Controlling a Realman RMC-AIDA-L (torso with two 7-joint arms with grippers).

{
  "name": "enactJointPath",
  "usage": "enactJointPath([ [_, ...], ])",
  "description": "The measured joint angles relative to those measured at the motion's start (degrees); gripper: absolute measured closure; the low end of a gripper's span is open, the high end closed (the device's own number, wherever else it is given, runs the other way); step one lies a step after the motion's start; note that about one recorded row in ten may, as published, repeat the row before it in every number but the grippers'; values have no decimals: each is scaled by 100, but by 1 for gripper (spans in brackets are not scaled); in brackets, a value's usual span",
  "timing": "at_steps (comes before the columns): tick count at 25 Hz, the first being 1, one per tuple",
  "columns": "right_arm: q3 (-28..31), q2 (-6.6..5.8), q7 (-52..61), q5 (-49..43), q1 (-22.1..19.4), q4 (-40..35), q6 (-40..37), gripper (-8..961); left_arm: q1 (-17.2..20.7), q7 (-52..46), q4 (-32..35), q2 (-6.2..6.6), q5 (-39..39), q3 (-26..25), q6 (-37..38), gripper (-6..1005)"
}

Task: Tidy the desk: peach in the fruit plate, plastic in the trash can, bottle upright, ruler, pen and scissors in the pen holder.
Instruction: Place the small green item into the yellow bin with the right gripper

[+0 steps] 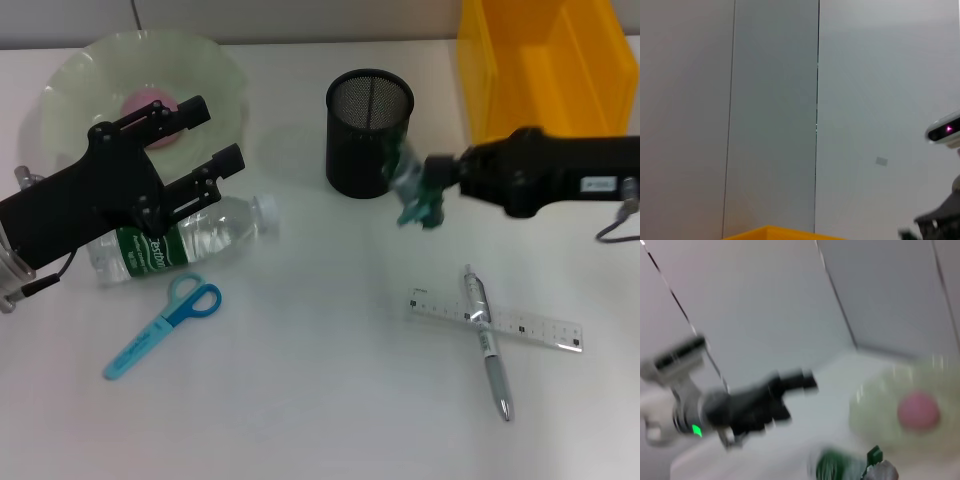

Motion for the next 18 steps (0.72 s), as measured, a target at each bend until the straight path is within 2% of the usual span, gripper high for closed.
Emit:
enactJointPath([
  [1,141,0,-370,390,-148,2,-51,954,3,-3,-17,0,0,5,1,359],
  [5,595,1,-827,602,-277,35,-98,953,5,-6,-96,5,0,-13,3,359],
  [7,1344,-3,-1535,855,-403,417,-68,953,-2,-7,-133,13,0,-17,3,359],
  [10,1511,-12,-1801,950,-435,555,-65,953,-3,-8,-133,14,0,-5,3,359],
  [11,1817,-17,-2227,1116,-503,786,-43,953,-5,-8,-133,8,0,6,3,359],
  [13,1959,-15,-2428,1213,-533,897,-12,953,-10,-8,-133,4,0,10,3,359],
  [16,2308,-11,-3048,1604,-561,1474,325,953,-40,-8,-140,-3,0,20,-6,359],
  [18,2329,-14,-3187,1703,-556,1645,498,954,-49,-8,-141,-3,0,22,-6,359],
])
